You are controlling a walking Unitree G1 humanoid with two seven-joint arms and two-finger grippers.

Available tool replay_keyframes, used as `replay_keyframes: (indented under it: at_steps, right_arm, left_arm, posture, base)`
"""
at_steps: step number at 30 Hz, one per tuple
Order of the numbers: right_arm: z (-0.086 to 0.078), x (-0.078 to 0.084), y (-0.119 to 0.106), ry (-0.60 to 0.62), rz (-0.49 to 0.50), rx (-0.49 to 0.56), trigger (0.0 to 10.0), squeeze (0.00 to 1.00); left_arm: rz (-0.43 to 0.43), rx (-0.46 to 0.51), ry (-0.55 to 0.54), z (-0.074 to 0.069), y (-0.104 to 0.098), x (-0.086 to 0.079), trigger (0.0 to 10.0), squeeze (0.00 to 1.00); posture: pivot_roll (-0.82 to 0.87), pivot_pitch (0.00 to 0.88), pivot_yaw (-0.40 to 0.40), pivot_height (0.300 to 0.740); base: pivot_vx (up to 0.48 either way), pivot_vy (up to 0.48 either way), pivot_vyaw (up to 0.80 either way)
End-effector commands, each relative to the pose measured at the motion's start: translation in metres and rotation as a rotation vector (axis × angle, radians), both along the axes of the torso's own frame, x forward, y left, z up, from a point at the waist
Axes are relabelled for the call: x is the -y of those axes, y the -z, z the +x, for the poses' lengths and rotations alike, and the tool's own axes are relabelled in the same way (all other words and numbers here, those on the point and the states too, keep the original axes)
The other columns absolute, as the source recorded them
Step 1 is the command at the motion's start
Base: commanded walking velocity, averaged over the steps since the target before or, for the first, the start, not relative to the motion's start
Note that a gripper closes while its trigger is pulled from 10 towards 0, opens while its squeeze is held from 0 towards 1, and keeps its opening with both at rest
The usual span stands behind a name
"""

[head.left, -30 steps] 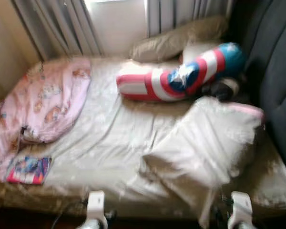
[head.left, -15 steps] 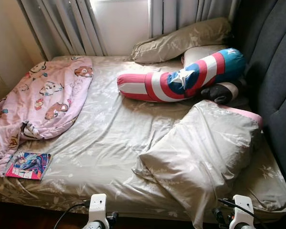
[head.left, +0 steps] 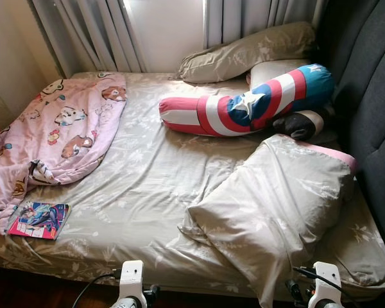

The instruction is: Clean up the room

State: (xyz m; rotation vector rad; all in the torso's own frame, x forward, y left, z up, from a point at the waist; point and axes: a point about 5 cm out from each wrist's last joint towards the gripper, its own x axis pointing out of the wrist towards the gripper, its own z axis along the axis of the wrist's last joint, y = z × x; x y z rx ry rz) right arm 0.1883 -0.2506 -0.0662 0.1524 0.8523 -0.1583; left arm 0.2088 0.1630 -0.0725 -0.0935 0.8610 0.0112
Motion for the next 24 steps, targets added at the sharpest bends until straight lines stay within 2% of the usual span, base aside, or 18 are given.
replay_keyframes:
  at_steps: [1,11,16,24]
  right_arm:
    - [0.0022,-0.0024,-0.0006,0.008,0.008,0.015,10.0,0.00]
    - [0.0025,-0.0023,-0.0007,0.009,0.008,0.016,10.0,0.00]
    - [0.0030,-0.0025,-0.0011,0.009,0.009,0.022,10.0,0.00]
    - [0.0044,-0.0033,-0.0024,0.008,0.016,0.052,10.0,0.00]
  left_arm:
    - [0.010,0.000,-0.005,-0.0006,0.0000,-0.0049,10.0,0.00]
    - [0.008,0.002,-0.008,-0.0002,-0.0003,-0.0050,10.0,0.00]
    - [0.028,0.005,-0.016,0.0001,-0.0005,-0.0064,10.0,0.00]
    - [0.011,0.080,-0.055,0.0034,-0.0045,-0.0074,10.0,0.00]
  posture:
    - [0.04,0.000,0.052,0.731]
    - [0.04,0.000,0.052,0.731]
    - [0.04,0.000,0.055,0.731]
    - [0.04,0.000,0.057,0.731]
  base:
    - [0.330,0.000,0.00]
    - [0.311,0.000,0.00]
    - [0.000,0.000,0.00]
    - [0.000,0.000,0.00]
